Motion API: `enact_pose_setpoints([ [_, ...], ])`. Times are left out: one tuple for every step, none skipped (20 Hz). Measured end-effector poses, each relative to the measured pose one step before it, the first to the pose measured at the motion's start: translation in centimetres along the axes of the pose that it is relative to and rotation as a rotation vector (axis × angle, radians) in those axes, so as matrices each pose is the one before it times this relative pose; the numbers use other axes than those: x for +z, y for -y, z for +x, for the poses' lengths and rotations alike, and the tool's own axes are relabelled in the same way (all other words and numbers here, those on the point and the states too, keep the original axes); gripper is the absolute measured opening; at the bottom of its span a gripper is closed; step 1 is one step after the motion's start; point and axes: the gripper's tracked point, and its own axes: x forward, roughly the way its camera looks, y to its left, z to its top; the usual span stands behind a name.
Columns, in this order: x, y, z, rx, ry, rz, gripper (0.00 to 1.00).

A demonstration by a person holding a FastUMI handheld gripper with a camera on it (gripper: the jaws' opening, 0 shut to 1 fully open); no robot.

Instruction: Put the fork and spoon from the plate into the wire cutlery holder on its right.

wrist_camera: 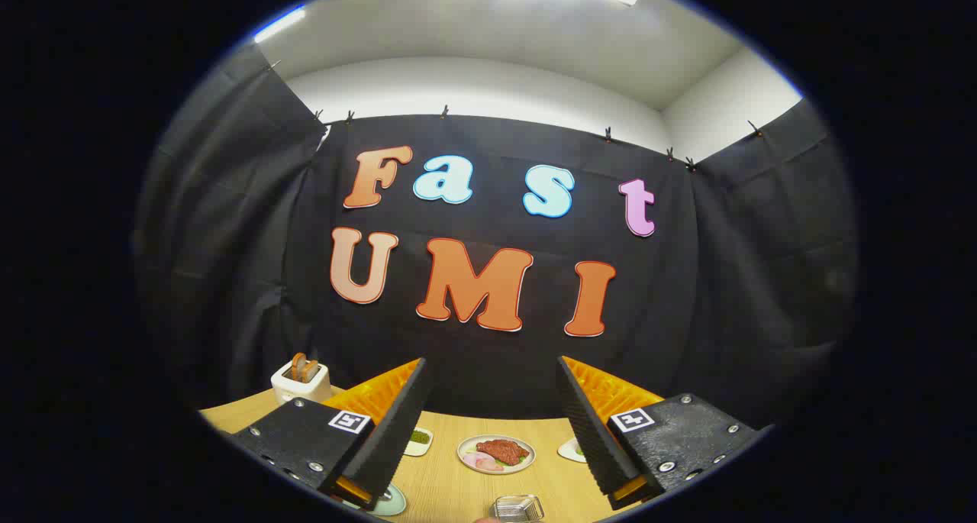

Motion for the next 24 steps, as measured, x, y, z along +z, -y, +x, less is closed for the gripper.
enact_pose_setpoints([
  [-0.012, 0.086, 0.169, 0.00496, -0.00143, -0.00083, 0.98],
  [-0.254, 0.029, 0.074, 0.00555, -0.00487, 0.00242, 0.98],
  [-0.069, -0.12, 0.158, 0.00834, -0.00246, 0.00284, 0.98],
  [-0.088, -0.091, 0.177, 0.00597, -0.00065, -0.00083, 0.98],
  [-0.205, 0.022, 0.037, 0.00494, -0.00257, -0.00422, 0.98],
  [-0.213, -0.035, 0.069, 0.00355, -0.00425, -0.00371, 0.98],
  [-0.153, -0.006, 0.09, 0.0035, -0.00438, -0.0007, 0.98],
  [-0.121, -0.017, 0.003, 0.00439, -0.00406, 0.00203, 0.98],
  [-0.043, 0.004, 0.011, 0.00552, -0.00418, 0.00386, 0.98],
  [-0.053, -0.045, 0.016, 0.0071, -0.00375, 0.00465, 0.98],
  [-0.088, -0.067, 0.061, 0.00656, -0.00306, 0.00528, 0.98],
  [0.0, -0.075, -0.035, 0.00829, -0.00226, 0.00472, 0.98],
  [-0.011, -0.049, 0.068, 0.0049, -0.00316, 0.00331, 0.98],
  [-0.06, -0.104, -0.021, 0.00704, -0.00243, 0.00388, 0.98],
  [-0.196, -0.102, -0.079, 0.00511, -0.00385, 0.00217, 0.98],
  [-0.137, -0.191, -0.094, 0.00695, -0.00432, 0.00248, 0.98],
  [-0.118, -0.202, -0.035, 0.00706, -0.00377, 0.00234, 0.98],
  [-0.214, -0.175, -0.025, 0.00505, -0.00827, 0.00186, 0.98],
  [-0.231, -0.213, -0.08, 0.00876, -0.00639, 0.00338, 0.98],
  [-0.077, -0.196, 0.002, 0.00841, -0.00485, 0.00193, 0.98],
  [-0.318, -0.191, -0.006, 0.01007, -0.00609, -0.00018, 0.98],
  [-0.184, -0.108, 0.027, 0.00998, -0.00708, -0.00085, 0.98],
  [-0.251, -0.214, -0.043, 0.01168, -0.01033, 0.00088, 0.98],
  [-0.529, -0.29, -0.037, 0.01566, -0.01094, 0.00342, 0.98],
])
